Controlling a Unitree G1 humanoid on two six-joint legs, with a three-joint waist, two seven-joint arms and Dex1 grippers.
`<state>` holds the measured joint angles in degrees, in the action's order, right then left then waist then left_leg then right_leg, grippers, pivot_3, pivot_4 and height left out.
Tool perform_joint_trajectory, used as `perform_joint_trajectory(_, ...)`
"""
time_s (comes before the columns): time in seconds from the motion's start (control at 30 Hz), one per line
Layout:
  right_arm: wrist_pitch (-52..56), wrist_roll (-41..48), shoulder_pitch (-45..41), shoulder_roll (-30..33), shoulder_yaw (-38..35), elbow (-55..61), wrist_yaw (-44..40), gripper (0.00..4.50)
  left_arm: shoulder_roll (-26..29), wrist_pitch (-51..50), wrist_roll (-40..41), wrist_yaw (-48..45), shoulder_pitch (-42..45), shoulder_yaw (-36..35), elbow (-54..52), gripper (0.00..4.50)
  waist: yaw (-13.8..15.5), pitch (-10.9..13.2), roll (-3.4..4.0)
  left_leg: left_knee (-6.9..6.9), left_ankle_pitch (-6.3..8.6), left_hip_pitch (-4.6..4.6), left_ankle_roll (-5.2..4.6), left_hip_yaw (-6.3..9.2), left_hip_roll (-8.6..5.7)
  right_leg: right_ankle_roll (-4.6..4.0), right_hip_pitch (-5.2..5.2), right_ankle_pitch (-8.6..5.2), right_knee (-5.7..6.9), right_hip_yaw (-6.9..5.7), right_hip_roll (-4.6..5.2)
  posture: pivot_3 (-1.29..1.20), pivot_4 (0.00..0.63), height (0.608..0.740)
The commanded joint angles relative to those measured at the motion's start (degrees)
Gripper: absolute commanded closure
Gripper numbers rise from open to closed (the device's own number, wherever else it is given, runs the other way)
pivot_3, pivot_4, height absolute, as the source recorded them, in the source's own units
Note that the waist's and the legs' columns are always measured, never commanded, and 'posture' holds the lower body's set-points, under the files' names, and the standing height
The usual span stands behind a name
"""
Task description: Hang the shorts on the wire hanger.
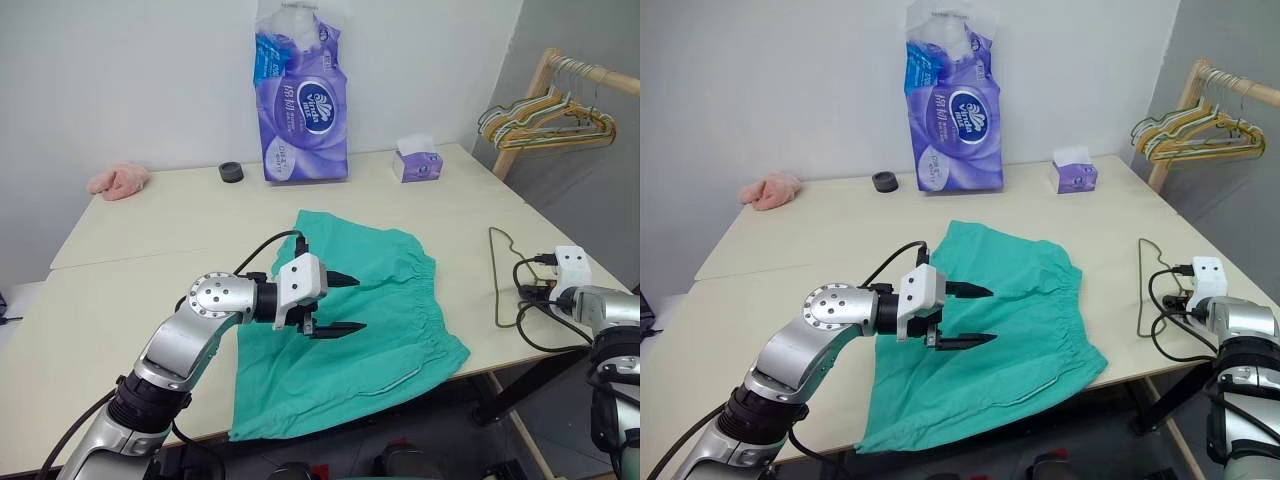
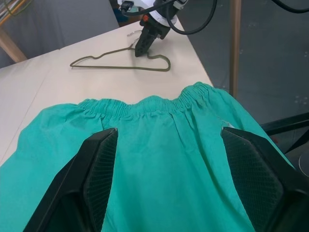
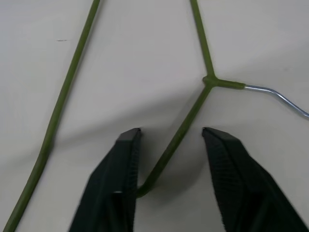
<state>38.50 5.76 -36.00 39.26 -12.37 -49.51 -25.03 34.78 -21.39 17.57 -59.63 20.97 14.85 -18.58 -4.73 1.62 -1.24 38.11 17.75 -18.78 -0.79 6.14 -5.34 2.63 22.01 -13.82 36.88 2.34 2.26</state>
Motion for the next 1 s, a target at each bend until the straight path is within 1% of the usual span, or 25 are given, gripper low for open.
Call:
perform_joint_trajectory(0.03, -0.7, -1.1, 0.5, -0.5, 0.1, -5.2, 3.3, 3.43, 0.3, 0.0, 0.0, 0.4, 0.9, -0.9, -1.9, 0.89, 0.0, -0.1, -0.13, 0.00, 0.00, 0.00, 0.00, 0.00, 0.00, 0.00, 0.00, 0.00, 0.00, 0.00, 0.00, -0.12, 0.003, 0.740)
perform_joint_trajectory(0.13, -2.3, -0.4, -0.4, -1.4, -1.2, -7.5, 6.5, 4.44, 0.5, -0.4, 0.2, 0.7, 0.9, -1.3, -1.9, 0.89, 0.0, -0.2, -0.30, 0.00, 0.00, 0.01, 0.00, 0.02, 0.00, 0.00, -0.01, 0.00, 0.00, 0.00, 0.00, -0.12, 0.000, 0.740)
perform_joint_trajectory(0.27, -4.6, 0.2, -1.8, -2.0, -2.7, -9.4, 8.6, 4.48, 0.6, -0.5, 0.1, 1.2, 1.3, -1.7, -1.4, 0.89, 0.0, -0.3, -0.50, 0.00, 0.00, 0.01, 0.00, 0.02, 0.00, 0.00, -0.02, 0.00, -0.01, 0.00, 0.00, -0.12, 0.000, 0.740)
perform_joint_trajectory(0.43, -9.0, -0.1, -4.0, -1.6, -2.3, -8.7, 8.4, 4.48, -0.4, -1.6, 0.1, 3.9, 2.3, -3.4, 1.5, 0.89, 0.0, -0.3, -0.51, 0.00, 0.01, 0.01, -0.02, 0.01, -0.01, 0.02, -0.04, 0.02, -0.04, 0.02, 0.00, -0.12, 0.000, 0.740)
perform_joint_trajectory(0.53, -12.6, -0.5, -5.8, -0.8, -1.5, -5.4, 7.4, 4.50, -0.9, -1.4, -0.7, 6.2, 3.8, -5.2, 5.2, 0.39, -0.2, -0.2, -0.23, -0.01, 0.01, 0.00, -0.02, -0.02, -0.01, 0.02, 0.01, 0.02, -0.02, 0.04, 0.00, -0.12, 0.000, 0.740)
perform_joint_trajectory(0.57, -14.4, -1.3, -5.8, -0.3, -0.2, -2.3, 6.3, 4.50, -1.0, -0.6, -1.5, 7.4, 4.7, -6.2, 7.4, 0.07, -0.3, -0.1, -0.08, -0.01, 0.01, -0.02, -0.02, -0.05, -0.02, 0.02, 0.04, 0.02, -0.02, 0.07, 0.00, -0.12, 0.000, 0.740)
perform_joint_trajectory(0.6, -15.5, -1.7, -5.6, -0.1, 0.6, 0.8, 5.6, 4.50, -1.1, 0.0, -2.1, 8.5, 5.6, -7.2, 9.5, 0.03, -0.3, 0.1, 0.18, -0.03, 0.01, -0.05, -0.02, -0.07, -0.02, 0.02, 0.09, 0.02, -0.01, 0.09, 0.00, -0.12, 0.000, 0.740)
perform_joint_trajectory(0.67, -17.9, -3.6, -4.0, 0.7, 3.1, 6.3, 4.5, 4.50, -1.3, 1.1, -2.9, 10.0, 6.9, -8.5, 12.3, 0.03, -0.6, 0.3, 0.50, -0.04, 0.01, -0.13, -0.01, -0.13, -0.02, 0.03, 0.24, 0.02, 0.04, 0.15, 0.00, -0.12, 0.000, 0.740)
perform_joint_trajectory(0.73, -18.3, -4.0, -1.8, 0.7, 4.3, 13.0, 3.5, 4.50, -1.4, 1.9, -3.1, 10.8, 8.3, -9.8, 15.1, 0.03, -0.8, 0.3, 0.58, -0.09, 0.00, -0.13, 0.00, -0.11, 0.01, 0.03, 0.29, 0.02, 0.10, 0.13, 0.00, -0.13, 0.000, 0.740)
perform_joint_trajectory(0.8, -20.7, -5.7, 1.9, 1.0, 6.8, 23.9, 2.0, 4.50, -1.4, 2.2, -2.7, 12.2, 11.1, -12.4, 20.0, 0.03, -0.6, 0.3, 0.58, -0.13, 0.03, -0.13, 0.07, -0.01, 0.03, 0.03, 0.30, 0.01, 0.10, 0.04, 0.00, -0.13, 0.000, 0.740)
perform_joint_trajectory(0.87, -22.3, -7.2, 4.8, 1.3, 8.7, 31.2, 1.3, 4.50, -1.2, 2.1, -2.0, 12.4, 13.1, -14.0, 23.4, 0.03, -0.5, 0.3, 0.60, -0.13, 0.06, -0.19, 0.12, 0.07, 0.03, 0.03, 0.34, 0.01, 0.09, -0.02, 0.00, -0.13, 0.000, 0.740)
perform_joint_trajectory(1.0, -26.8, -9.1, 8.9, 1.9, 12.3, 42.0, -2.2, 4.50, -0.3, -2.3, 3.2, 7.6, 16.3, -17.5, 28.3, 0.03, -0.4, 0.3, 0.62, -0.09, 0.10, -0.20, 0.16, 0.04, 0.01, 0.03, 0.35, 0.01, 0.07, 0.04, -0.01, -0.14, 0.000, 0.740)
